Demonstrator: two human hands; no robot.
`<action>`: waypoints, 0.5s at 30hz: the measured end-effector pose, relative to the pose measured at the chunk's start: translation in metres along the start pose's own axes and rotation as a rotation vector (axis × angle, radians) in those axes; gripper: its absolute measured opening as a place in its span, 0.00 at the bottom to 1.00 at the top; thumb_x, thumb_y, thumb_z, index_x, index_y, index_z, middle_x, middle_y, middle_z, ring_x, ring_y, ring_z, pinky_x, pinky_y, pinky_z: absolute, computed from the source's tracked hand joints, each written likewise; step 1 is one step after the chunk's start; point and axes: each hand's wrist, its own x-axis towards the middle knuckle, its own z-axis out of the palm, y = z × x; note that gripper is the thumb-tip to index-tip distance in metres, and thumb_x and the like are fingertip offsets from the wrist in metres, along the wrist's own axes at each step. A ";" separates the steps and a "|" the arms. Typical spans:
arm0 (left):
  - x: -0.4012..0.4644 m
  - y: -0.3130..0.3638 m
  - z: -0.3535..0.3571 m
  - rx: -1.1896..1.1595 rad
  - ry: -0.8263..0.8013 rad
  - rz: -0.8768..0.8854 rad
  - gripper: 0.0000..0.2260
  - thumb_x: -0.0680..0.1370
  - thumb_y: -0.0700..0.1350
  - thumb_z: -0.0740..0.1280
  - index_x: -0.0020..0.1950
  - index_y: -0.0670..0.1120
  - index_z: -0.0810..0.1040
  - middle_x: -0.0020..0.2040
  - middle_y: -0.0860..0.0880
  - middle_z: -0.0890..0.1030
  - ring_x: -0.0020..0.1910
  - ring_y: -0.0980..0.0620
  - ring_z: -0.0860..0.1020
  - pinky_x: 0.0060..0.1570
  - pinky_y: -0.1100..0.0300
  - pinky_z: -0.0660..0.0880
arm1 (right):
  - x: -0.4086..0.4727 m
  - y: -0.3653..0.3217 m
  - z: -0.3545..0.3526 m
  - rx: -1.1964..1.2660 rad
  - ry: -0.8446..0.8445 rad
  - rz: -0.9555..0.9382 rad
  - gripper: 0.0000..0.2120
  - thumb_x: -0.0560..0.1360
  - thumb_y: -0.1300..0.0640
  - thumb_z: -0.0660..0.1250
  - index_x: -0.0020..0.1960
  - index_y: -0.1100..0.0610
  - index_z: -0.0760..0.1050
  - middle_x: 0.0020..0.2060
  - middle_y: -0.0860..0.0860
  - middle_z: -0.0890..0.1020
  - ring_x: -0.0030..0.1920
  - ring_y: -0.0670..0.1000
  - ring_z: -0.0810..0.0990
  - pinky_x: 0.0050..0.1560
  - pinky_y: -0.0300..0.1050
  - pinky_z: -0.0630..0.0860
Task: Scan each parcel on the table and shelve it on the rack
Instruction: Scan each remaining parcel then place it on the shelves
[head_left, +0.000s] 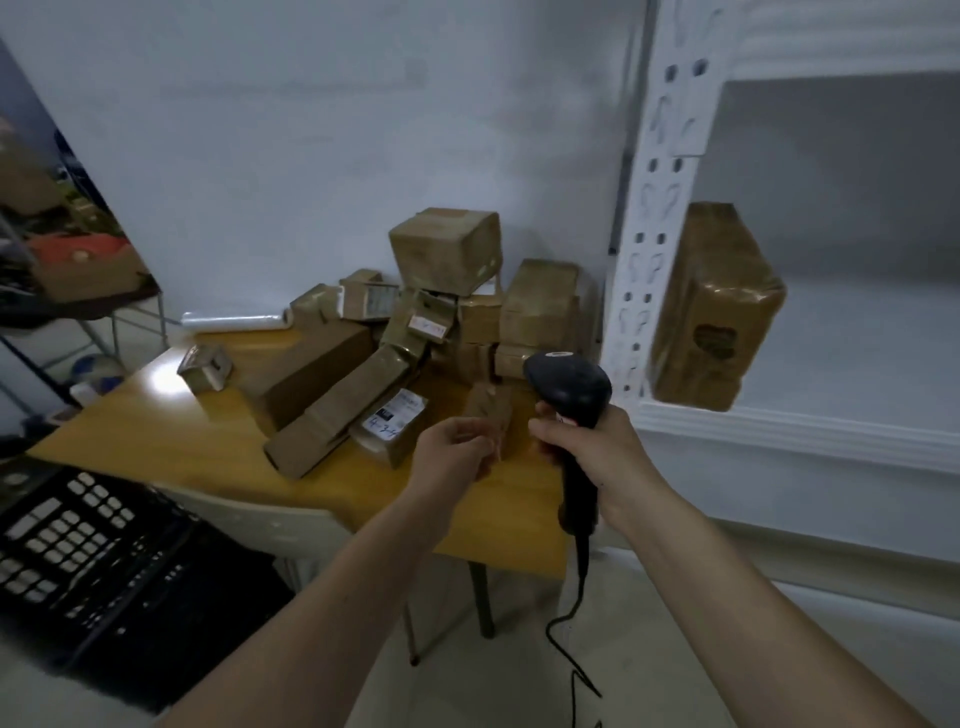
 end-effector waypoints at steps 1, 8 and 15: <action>0.005 -0.003 -0.014 0.000 0.000 -0.017 0.08 0.77 0.36 0.67 0.54 0.45 0.78 0.49 0.45 0.81 0.48 0.48 0.80 0.46 0.59 0.79 | 0.002 0.005 0.012 0.000 0.004 0.004 0.06 0.71 0.65 0.74 0.46 0.57 0.81 0.33 0.49 0.83 0.32 0.46 0.82 0.36 0.38 0.78; 0.032 -0.024 -0.080 0.033 -0.027 -0.090 0.18 0.76 0.37 0.69 0.65 0.43 0.72 0.50 0.45 0.80 0.49 0.48 0.81 0.44 0.59 0.80 | 0.008 0.039 0.070 -0.027 0.029 0.040 0.07 0.70 0.66 0.74 0.44 0.58 0.79 0.30 0.51 0.81 0.32 0.49 0.79 0.36 0.41 0.76; 0.047 -0.042 -0.100 -0.012 -0.031 -0.220 0.20 0.77 0.35 0.68 0.67 0.41 0.70 0.48 0.45 0.77 0.45 0.52 0.79 0.42 0.62 0.77 | 0.015 0.059 0.092 -0.081 0.093 0.094 0.07 0.70 0.65 0.74 0.46 0.58 0.80 0.33 0.54 0.81 0.35 0.51 0.80 0.40 0.43 0.78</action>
